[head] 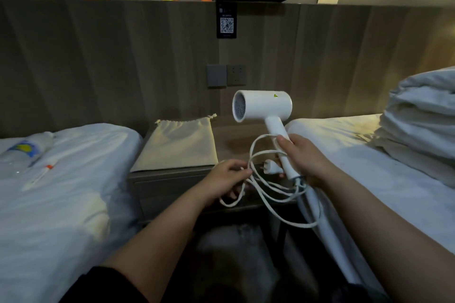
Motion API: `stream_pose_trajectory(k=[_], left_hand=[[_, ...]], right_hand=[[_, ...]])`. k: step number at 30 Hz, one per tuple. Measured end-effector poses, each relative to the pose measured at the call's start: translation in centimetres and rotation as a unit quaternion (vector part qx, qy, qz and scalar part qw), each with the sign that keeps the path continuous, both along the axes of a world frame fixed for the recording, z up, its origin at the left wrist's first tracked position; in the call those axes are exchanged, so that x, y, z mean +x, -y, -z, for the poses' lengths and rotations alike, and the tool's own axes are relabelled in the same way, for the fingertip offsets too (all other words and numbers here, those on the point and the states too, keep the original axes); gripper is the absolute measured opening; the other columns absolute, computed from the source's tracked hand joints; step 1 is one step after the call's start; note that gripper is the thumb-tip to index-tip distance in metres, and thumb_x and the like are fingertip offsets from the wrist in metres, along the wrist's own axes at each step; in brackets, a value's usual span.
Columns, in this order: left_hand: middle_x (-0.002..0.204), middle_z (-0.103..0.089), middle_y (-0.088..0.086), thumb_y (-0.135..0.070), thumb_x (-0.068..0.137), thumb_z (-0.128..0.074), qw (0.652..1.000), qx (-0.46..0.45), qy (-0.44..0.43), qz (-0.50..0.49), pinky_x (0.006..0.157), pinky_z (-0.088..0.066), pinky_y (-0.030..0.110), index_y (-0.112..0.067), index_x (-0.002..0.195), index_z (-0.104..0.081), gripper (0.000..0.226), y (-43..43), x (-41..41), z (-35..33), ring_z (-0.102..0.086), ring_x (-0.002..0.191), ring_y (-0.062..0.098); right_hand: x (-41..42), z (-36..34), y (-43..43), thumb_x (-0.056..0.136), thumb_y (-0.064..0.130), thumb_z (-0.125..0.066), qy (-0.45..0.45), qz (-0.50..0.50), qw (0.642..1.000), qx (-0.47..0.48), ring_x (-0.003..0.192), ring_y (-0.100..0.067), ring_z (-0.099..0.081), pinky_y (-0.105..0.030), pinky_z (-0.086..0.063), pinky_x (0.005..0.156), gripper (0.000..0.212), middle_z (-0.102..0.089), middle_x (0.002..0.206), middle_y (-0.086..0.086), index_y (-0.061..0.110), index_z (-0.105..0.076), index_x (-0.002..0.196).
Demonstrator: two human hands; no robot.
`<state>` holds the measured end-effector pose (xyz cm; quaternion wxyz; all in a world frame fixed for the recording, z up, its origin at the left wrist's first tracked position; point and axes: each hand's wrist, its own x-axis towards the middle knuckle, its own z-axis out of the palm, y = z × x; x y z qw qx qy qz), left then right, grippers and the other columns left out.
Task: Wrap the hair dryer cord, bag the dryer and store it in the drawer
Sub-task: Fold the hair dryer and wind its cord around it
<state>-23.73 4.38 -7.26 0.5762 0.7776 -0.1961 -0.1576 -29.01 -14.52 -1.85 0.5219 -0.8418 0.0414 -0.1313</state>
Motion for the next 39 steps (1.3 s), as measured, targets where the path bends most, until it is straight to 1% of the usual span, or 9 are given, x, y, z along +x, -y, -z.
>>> stream_pose_trajectory(k=[5, 8, 14, 19, 24, 28, 31, 34, 39], left_hand=[[0.085, -0.071, 0.009, -0.016, 0.096, -0.04, 0.982, -0.019, -0.179, 0.06, 0.059, -0.054, 0.028, -0.019, 0.131, -0.041, 0.035, -2.9, 0.5, 1.3, -0.067, 0.071, 0.021], [0.096, -0.07, 0.011, -0.032, 0.099, -0.029, 0.971, -0.021, -0.232, 0.053, 0.064, -0.056, 0.028, -0.016, 0.134, -0.041, 0.04, -4.1, 1.6, 1.8, -0.071, 0.074, 0.02], [0.109, -0.067, 0.015, -0.064, 0.089, -0.028, 0.916, -0.24, -0.322, 0.002, 0.075, -0.051, 0.04, -0.021, 0.123, -0.05, 0.059, -5.1, 3.8, 2.4, -0.069, 0.088, 0.033], [0.106, -0.066, 0.006, -0.045, 0.066, -0.072, 0.985, -0.041, -0.166, -0.025, 0.079, -0.052, 0.038, -0.017, 0.125, -0.051, 0.068, -6.4, 3.4, 4.7, -0.063, 0.091, 0.021], [0.114, -0.062, 0.006, -0.043, 0.047, -0.074, 0.992, -0.069, -0.025, -0.104, 0.075, -0.049, 0.034, -0.023, 0.124, -0.051, 0.082, -6.5, 3.4, 5.8, -0.061, 0.095, 0.021], [0.102, -0.061, -0.007, -0.04, 0.049, -0.074, 0.992, -0.05, 0.046, -0.107, 0.074, -0.049, 0.029, -0.028, 0.118, -0.05, 0.074, -7.1, 3.7, 5.5, -0.06, 0.092, 0.014], [0.105, -0.06, -0.004, -0.038, 0.051, -0.073, 0.989, -0.046, 0.059, -0.131, 0.073, -0.048, 0.029, -0.025, 0.123, -0.049, 0.077, -7.2, 3.9, 5.8, -0.058, 0.092, 0.012], [0.107, -0.06, -0.002, -0.033, 0.056, -0.07, 0.986, -0.055, 0.057, -0.146, 0.072, -0.047, 0.028, -0.022, 0.127, -0.049, 0.074, -7.0, 3.9, 6.1, -0.058, 0.092, 0.012], [0.098, -0.061, -0.008, -0.029, 0.058, -0.075, 0.975, -0.101, 0.045, -0.19, 0.067, -0.046, 0.025, -0.029, 0.116, -0.051, 0.063, -7.0, 3.6, 6.2, -0.059, 0.086, 0.011]], right_hand=[[-0.7, 0.5, -0.3, 0.094, 0.039, -0.046, 0.028, -0.004, 0.99, -0.141, 0.073, -0.015, -0.055, -0.028, -0.042, 0.063, 0.024, -0.061, 0.083, -0.002, 0.019, -0.057, 0.086], [-0.8, 1.7, -0.2, 0.091, 0.038, -0.051, 0.026, -0.031, 0.982, -0.183, 0.081, -0.016, -0.061, -0.035, -0.047, 0.074, 0.025, -0.066, 0.088, 0.0, 0.018, -0.065, 0.094], [-0.1, 5.6, -0.3, 0.088, 0.031, -0.06, -0.034, -0.144, 0.968, -0.205, 0.09, -0.015, -0.066, -0.035, -0.05, 0.083, 0.023, -0.072, 0.1, -0.004, 0.02, -0.068, 0.107], [2.0, 7.8, -0.7, 0.083, 0.03, -0.067, -0.066, -0.219, 0.939, -0.258, 0.092, -0.007, -0.065, -0.027, -0.049, 0.082, 0.032, -0.072, 0.103, 0.003, 0.026, -0.066, 0.115], [3.8, 8.7, -0.7, 0.084, 0.039, -0.063, -0.117, -0.259, 0.929, -0.238, 0.093, 0.003, -0.061, -0.014, -0.046, 0.079, 0.031, -0.067, 0.104, 0.012, 0.03, -0.062, 0.114], [4.7, 10.0, 1.0, 0.076, 0.074, -0.03, -0.219, -0.274, 0.936, 0.004, 0.089, -0.017, -0.064, -0.025, -0.049, 0.076, 0.073, -0.067, 0.109, -0.011, 0.018, -0.066, 0.107], [5.5, 11.9, 2.1, 0.061, 0.083, -0.049, -0.289, -0.305, 0.899, 0.126, 0.073, -0.02, -0.06, -0.026, -0.047, 0.062, 0.086, -0.064, 0.095, -0.021, 0.012, -0.067, 0.107], [5.5, 12.5, 3.0, 0.06, 0.066, -0.071, -0.296, -0.324, 0.891, 0.115, 0.065, -0.013, -0.061, -0.021, -0.048, 0.058, 0.084, -0.068, 0.095, -0.016, 0.004, -0.059, 0.116], [4.5, 11.4, 4.0, 0.083, 0.007, -0.066, -0.246, -0.264, 0.932, 0.013, 0.057, -0.008, -0.063, -0.018, -0.051, 0.058, 0.011, -0.071, 0.072, -0.004, 0.009, -0.062, 0.093]])
